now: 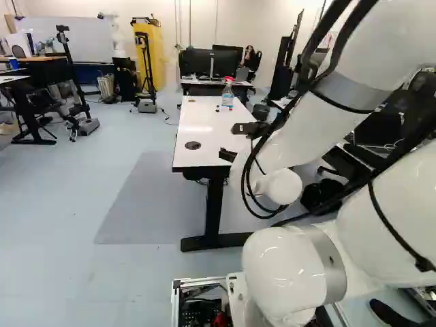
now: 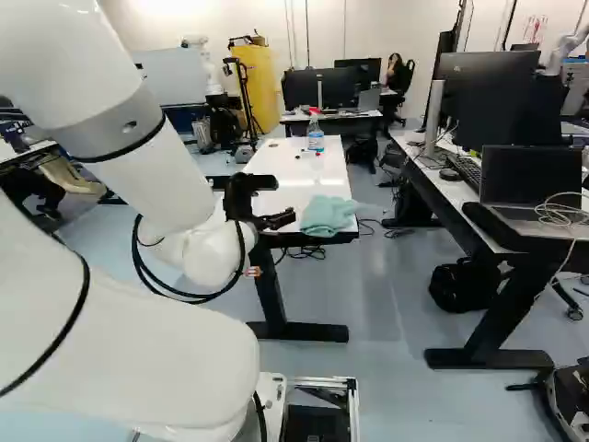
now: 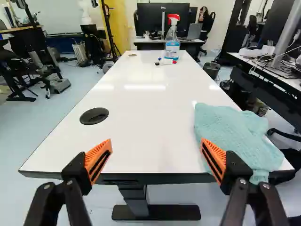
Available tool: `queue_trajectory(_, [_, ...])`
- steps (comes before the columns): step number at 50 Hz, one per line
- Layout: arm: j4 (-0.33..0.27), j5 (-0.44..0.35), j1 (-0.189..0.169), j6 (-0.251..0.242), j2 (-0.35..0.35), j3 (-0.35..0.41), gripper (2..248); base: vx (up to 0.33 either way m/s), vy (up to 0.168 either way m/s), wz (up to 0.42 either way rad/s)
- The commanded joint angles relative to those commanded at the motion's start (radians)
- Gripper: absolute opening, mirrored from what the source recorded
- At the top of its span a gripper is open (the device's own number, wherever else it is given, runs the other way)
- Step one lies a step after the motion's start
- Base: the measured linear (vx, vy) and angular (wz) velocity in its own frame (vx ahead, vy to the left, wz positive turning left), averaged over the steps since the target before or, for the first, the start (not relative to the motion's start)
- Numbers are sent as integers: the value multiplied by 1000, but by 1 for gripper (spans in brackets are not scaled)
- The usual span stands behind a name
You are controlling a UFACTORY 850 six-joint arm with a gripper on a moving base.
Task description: Clean the table with the green towel
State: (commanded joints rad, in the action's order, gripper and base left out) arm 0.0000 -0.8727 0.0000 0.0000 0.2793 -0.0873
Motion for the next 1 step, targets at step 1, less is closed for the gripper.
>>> queue_trajectory(1, [0, 0, 0, 0, 0, 0, 247, 0, 0, 0])
